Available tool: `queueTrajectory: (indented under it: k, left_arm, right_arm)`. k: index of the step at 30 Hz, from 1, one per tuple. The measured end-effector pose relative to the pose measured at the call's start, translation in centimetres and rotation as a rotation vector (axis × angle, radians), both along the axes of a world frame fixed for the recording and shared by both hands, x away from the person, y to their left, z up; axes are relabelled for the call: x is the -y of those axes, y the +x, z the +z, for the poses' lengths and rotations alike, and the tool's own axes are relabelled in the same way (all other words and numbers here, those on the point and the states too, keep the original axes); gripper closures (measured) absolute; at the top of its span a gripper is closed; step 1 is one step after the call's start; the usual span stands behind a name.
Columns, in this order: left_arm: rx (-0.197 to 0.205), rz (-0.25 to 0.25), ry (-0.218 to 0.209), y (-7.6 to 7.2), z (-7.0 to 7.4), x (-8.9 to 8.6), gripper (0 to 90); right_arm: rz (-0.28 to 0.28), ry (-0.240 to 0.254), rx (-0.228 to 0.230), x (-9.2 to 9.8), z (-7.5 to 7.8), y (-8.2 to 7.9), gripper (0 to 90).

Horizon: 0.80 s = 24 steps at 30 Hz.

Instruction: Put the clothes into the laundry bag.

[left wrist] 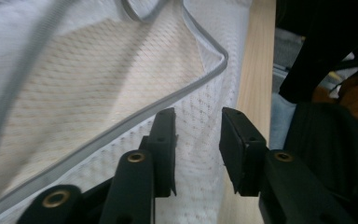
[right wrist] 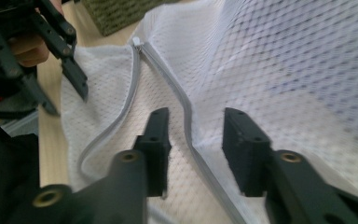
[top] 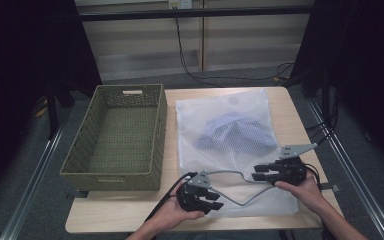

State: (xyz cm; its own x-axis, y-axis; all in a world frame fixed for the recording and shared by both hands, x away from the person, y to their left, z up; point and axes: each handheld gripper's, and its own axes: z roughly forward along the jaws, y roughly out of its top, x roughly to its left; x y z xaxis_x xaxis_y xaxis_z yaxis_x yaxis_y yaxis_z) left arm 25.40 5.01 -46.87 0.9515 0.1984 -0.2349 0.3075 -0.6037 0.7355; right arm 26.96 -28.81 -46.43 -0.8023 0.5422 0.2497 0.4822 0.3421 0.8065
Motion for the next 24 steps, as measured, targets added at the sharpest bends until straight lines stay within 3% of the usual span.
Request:
queueTrajectory:
  k: [1,4,8,13,18,20,24]
  left_arm:
    - [0.003,0.021,-0.011,0.0,0.3,-0.4,68.3]
    - [0.026,0.068,0.008,0.5,0.9,-2.0,72.6]
    - [0.029,0.145,0.05,0.8,0.1,-4.3,75.2]
    - [0.025,0.186,0.107,1.0,-0.8,-5.6,75.2]
    - [0.032,0.18,0.137,1.2,-1.5,-5.2,72.5]
    - [0.035,0.154,0.185,1.2,-1.9,-5.0,72.0]
    - [0.036,0.157,0.183,1.0,-2.0,-5.2,71.4]
  right_arm:
    - [-0.008,0.008,0.009,0.6,0.2,-0.4,74.7]
    - [-0.038,-0.001,0.002,2.3,0.1,-1.4,84.4]
    - [-0.103,-0.066,-0.047,4.3,-1.0,-2.2,87.3]
    - [-0.142,-0.095,-0.096,5.4,-2.0,-1.8,89.8]
    - [-0.13,-0.162,-0.13,4.7,-2.8,-1.4,89.5]
    - [-0.129,-0.177,-0.132,4.6,-3.0,-1.3,89.0]
    - [-0.144,-0.215,-0.142,4.6,-3.4,-1.1,88.3]
